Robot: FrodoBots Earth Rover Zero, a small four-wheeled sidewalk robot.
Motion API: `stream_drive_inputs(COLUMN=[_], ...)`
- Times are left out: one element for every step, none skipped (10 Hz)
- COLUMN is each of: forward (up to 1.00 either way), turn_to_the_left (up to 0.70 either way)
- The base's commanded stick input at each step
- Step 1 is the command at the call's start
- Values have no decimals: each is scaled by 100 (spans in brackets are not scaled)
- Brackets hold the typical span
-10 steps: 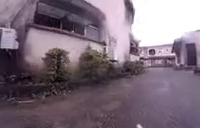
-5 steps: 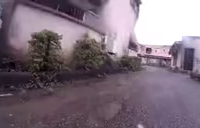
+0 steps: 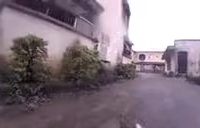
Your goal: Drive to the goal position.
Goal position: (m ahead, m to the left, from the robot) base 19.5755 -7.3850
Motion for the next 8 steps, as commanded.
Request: stream_drive_inputs(forward=[70, 70, 70, 70, 70, 70, 55, 5], turn_to_the_left=[-15, -15, -15, -15, -15, -15, -27, -66])
